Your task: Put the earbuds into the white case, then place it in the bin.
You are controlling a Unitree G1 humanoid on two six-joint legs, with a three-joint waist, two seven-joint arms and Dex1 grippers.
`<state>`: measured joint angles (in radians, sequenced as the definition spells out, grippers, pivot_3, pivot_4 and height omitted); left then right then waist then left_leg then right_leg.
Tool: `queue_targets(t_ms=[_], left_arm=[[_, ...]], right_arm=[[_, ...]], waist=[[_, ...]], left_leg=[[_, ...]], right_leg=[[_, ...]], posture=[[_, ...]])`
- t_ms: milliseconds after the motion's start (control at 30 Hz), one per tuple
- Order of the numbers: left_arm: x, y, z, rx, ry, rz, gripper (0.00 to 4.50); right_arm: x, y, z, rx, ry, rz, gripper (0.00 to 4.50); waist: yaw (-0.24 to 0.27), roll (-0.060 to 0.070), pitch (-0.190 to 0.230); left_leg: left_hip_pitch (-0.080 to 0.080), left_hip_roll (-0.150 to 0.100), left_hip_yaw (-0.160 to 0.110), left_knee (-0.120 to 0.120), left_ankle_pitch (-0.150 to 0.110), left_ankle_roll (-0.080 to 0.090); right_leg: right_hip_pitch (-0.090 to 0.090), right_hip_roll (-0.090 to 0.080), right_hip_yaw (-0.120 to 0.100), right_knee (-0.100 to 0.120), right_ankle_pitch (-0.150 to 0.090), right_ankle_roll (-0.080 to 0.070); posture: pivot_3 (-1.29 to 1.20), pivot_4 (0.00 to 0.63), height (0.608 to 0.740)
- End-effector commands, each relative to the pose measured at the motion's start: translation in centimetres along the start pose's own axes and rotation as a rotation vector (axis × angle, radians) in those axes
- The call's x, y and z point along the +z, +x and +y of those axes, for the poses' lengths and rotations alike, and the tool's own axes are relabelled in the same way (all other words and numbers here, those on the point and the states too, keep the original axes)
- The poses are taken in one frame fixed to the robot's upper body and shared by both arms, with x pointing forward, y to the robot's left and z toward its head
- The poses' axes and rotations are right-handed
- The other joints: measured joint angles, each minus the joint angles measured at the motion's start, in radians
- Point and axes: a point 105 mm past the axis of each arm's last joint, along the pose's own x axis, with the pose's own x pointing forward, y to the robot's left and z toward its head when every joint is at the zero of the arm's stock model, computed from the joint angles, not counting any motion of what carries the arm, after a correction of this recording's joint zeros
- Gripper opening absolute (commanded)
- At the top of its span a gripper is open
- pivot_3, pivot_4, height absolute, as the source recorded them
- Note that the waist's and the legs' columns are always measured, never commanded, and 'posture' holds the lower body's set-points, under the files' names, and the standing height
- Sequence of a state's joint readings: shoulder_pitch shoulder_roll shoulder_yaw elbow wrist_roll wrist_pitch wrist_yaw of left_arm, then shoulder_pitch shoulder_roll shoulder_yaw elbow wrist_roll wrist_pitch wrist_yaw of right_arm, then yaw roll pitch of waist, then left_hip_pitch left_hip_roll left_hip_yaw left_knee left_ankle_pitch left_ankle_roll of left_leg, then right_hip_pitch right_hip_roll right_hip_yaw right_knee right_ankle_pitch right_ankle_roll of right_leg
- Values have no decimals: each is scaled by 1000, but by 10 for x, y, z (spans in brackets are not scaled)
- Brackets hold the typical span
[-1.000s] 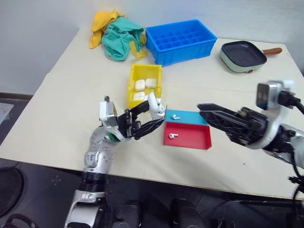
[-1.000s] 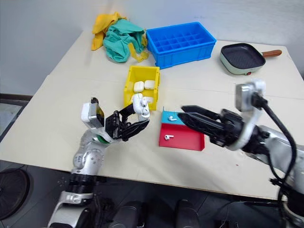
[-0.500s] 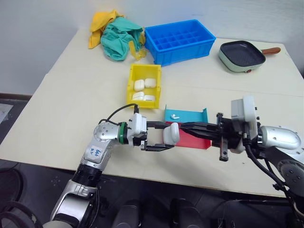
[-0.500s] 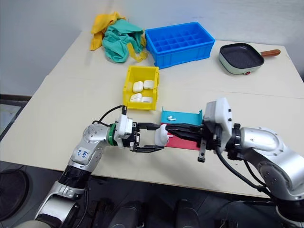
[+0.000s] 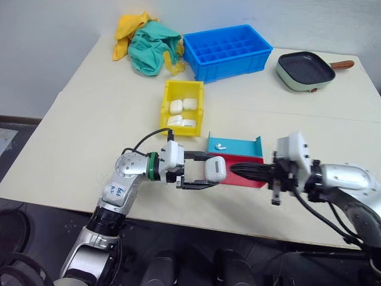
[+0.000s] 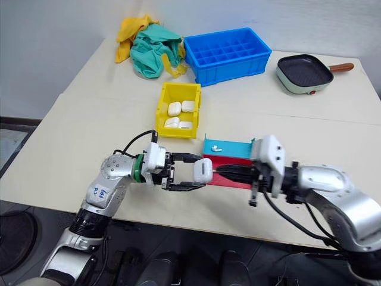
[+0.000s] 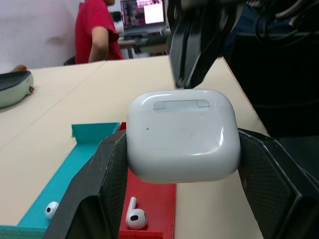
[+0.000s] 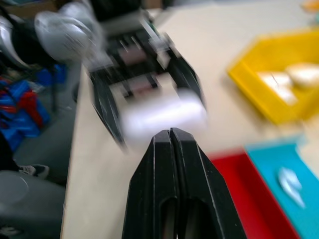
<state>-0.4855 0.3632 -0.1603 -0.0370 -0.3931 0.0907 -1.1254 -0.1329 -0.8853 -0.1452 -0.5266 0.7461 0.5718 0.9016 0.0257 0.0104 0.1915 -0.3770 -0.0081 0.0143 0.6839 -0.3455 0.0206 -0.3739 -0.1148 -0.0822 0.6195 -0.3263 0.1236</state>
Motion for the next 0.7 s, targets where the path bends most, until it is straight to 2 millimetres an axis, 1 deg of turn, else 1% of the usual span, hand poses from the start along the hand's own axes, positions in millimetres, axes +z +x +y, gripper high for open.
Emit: queue_targets(t_ms=[33,67,100,133,167,200,233,300,333,367,400,433,500,567,600,633,667,700], left_arm=[[15,-16,7,89,-33,-58,2788],[16,-23,14,148,-61,-60,2788],[18,-30,25,228,-87,-77,2788],[19,-39,41,343,-92,-61,2788],[18,-49,60,471,-84,-25,2788],[17,-56,71,555,-75,1,2788],[17,-60,77,602,-69,20,2788],[27,-63,100,681,-63,-26,2788],[26,-65,113,736,-42,5,2788],[25,-67,121,773,-25,32,2788],[24,-66,132,812,-36,36,2788],[24,-62,140,823,-46,29,2788],[19,-51,154,819,-39,53,2788],[7,-47,168,847,-49,130,2788],[3,-48,173,870,-55,151,2788],[0,-49,177,884,-59,162,2788],[-2,-48,182,890,-64,170,2788],[-4,-48,186,897,-77,182,2788]], right_arm=[[5,-24,-4,-108,-31,-53,8],[5,-32,-6,-159,-32,-80,167],[4,-43,-8,-236,-44,-109,385],[8,-53,-11,-329,-109,-150,579],[10,-63,-13,-423,-173,-181,883],[12,-70,-13,-486,-217,-198,1230],[12,-73,-13,-517,-244,-207,1670],[9,-77,1,-522,-319,-245,2219],[8,-80,5,-556,-354,-263,2569],[8,-82,6,-581,-378,-276,2569],[8,-83,6,-608,-365,-290,2569],[7,-83,8,-604,-316,-310,2569],[8,-84,11,-597,-271,-356,2863],[4,-85,11,-601,-278,-345,3343],[2,-86,11,-603,-280,-337,3756],[1,-85,11,-602,-282,-333,4005],[0,-86,10,-608,-281,-332,4433],[-1,-85,10,-605,-279,-330,4475]], waist=[[0,0,0],[0,0,0],[1,0,0],[1,0,0],[1,0,0],[1,0,0],[1,0,0],[1,-1,0],[2,-1,0],[2,-1,0],[1,-1,0],[1,-1,0],[1,-3,0],[2,-3,0],[2,-3,0],[0,-3,0],[-2,-3,0],[-3,-3,0]], left_leg=[[0,0,0,0,0,0],[0,0,0,0,0,0],[1,0,0,0,0,0],[1,0,0,0,0,0],[1,0,0,0,0,-1],[1,0,0,0,1,-1],[1,0,0,0,1,-1],[2,0,2,0,1,-1],[3,0,2,0,1,-1],[3,0,2,0,1,-2],[3,0,2,0,1,-2],[3,0,3,0,1,-2],[3,-2,3,0,1,-1],[3,-2,4,0,1,-1],[3,-2,4,0,1,-1],[3,-2,4,-1,1,-1],[3,-2,5,-1,1,-1],[3,-1,6,-1,1,-1]], right_leg=[[0,0,0,0,0,0],[0,0,0,0,0,0],[0,0,0,1,0,0],[1,0,0,1,0,0],[1,0,0,1,0,0],[1,0,0,1,0,0],[1,0,1,1,0,0],[1,0,2,2,0,1],[1,1,2,2,0,1],[1,1,2,2,0,1],[1,1,2,2,0,1],[0,1,3,2,0,1],[0,1,4,3,1,1],[0,1,4,3,1,2],[0,1,3,2,1,2],[0,1,3,2,1,2],[-1,1,4,3,1,2],[-2,1,4,3,1,2]], posture=[[0,150,740],[0,150,740],[0,150,740],[0,150,740],[0,150,740],[0,150,740],[0,150,740],[0,150,740],[0,150,740],[0,150,740],[0,150,740],[0,150,740],[0,150,740],[0,150,740],[0,150,740],[0,150,740],[0,150,740],[0,150,740]])
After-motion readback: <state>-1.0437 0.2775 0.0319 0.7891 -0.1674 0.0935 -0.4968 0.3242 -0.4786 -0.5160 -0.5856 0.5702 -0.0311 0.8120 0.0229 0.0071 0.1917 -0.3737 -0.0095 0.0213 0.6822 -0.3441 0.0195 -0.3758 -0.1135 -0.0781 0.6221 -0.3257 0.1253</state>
